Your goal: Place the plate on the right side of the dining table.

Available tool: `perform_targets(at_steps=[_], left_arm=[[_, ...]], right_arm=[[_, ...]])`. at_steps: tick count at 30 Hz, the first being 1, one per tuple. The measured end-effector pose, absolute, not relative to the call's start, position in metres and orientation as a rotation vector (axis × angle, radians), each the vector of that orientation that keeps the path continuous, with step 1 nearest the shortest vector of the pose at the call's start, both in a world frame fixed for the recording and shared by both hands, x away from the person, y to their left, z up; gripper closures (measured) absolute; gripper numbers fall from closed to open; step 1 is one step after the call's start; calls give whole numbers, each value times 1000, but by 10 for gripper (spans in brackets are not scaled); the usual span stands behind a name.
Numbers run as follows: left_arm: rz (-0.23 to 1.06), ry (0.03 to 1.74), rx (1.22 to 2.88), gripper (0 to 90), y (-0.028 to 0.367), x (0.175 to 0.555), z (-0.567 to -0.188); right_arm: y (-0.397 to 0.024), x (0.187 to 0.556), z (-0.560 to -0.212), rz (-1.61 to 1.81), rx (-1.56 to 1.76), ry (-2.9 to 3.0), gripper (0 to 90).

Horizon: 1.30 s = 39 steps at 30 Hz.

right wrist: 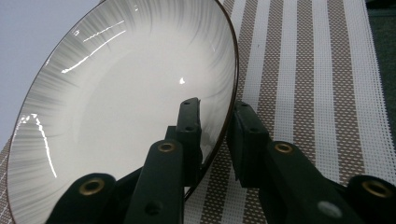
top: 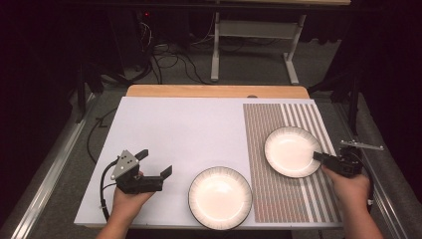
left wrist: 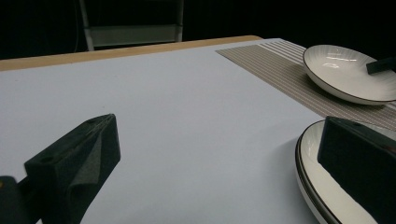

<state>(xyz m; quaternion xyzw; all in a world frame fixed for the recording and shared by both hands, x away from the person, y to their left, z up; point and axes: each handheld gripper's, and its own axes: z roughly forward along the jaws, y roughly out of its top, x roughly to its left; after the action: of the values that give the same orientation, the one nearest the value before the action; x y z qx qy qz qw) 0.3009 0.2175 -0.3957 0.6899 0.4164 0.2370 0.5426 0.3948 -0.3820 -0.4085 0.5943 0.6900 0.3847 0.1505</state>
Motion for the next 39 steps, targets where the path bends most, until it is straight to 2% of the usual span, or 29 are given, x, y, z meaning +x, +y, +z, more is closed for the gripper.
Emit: perform_targets(at_steps=[10,21,28,34,37,39], left_arm=[[549,993,1658,2,214,304,-400],[560,941,1673,2,204,298,-395],[565,941,1661,2,206,297,-394],[560,927,1649,2,208,295,-390],[563,921,1650,2,208,293,-389],[568,910,1649,2,207,292,-387]], right_arm=[[-382,399,-412,1051,1694,1961,775],[-365,370,-384,1141,1426,1881,494],[-321,341,-367,1240,1203,1917,317],[-271,320,-365,1294,1070,2019,131],[-249,311,-367,1304,1012,2055,4],[-238,304,-366,1330,976,2061,4]])
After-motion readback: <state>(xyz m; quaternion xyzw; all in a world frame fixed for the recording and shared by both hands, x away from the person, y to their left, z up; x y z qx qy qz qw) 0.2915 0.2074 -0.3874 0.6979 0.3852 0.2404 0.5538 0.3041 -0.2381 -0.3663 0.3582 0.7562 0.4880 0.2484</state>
